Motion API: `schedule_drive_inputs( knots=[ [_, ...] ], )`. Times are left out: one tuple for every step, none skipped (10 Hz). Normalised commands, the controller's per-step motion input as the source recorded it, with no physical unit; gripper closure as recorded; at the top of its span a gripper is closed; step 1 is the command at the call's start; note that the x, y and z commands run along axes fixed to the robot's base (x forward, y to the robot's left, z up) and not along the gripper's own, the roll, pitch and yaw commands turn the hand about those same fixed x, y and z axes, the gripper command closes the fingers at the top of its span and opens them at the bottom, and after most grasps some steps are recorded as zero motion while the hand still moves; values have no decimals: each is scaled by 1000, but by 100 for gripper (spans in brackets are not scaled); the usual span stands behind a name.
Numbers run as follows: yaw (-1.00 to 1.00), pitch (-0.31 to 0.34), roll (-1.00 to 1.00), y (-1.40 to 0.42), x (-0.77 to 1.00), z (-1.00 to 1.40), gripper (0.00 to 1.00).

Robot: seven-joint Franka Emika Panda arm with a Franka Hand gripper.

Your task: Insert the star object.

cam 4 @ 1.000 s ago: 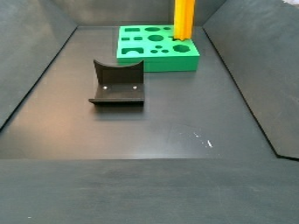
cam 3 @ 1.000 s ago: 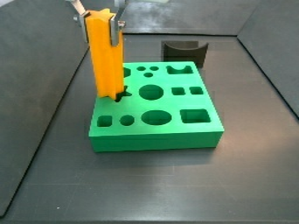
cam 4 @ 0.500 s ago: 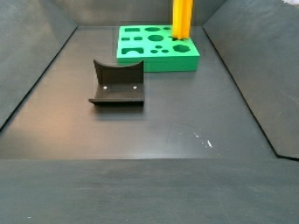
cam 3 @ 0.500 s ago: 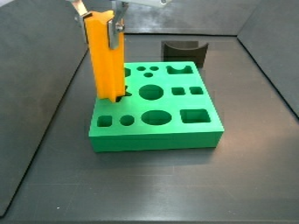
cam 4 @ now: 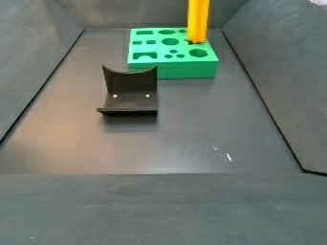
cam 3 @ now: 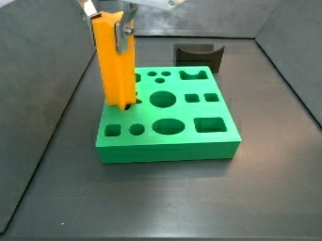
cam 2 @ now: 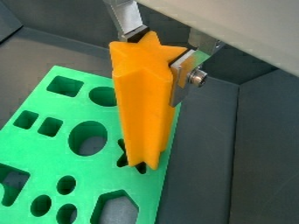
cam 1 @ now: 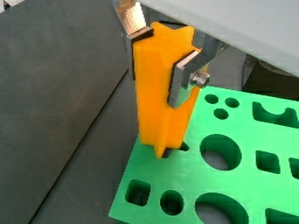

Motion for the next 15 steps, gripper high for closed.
schedule_drive_inputs(
  knots=[
    [-11,0,0,0,20,0,100],
    [-229,0,0,0,109,-26,100],
    [-340,0,0,-11,120,-63,100],
    [-371,-4,0,-46,131,-120,100],
    [-346,-6,-17,-14,151,-151,100],
    [-234,0,0,0,43,-57,100],
    [-60,0,0,0,0,-83,100],
    [-111,0,-7,0,0,-160,100],
    [-189,0,0,0,49,-157,100],
    [-249,34,0,23,160,-217,100],
    [-149,56,0,51,309,-309,100],
    [-129,59,-6,0,383,-357,100],
    [-106,51,-3,6,314,-357,100],
    [0,36,0,29,169,-354,100],
    [0,14,0,117,40,-320,100]
  ],
)
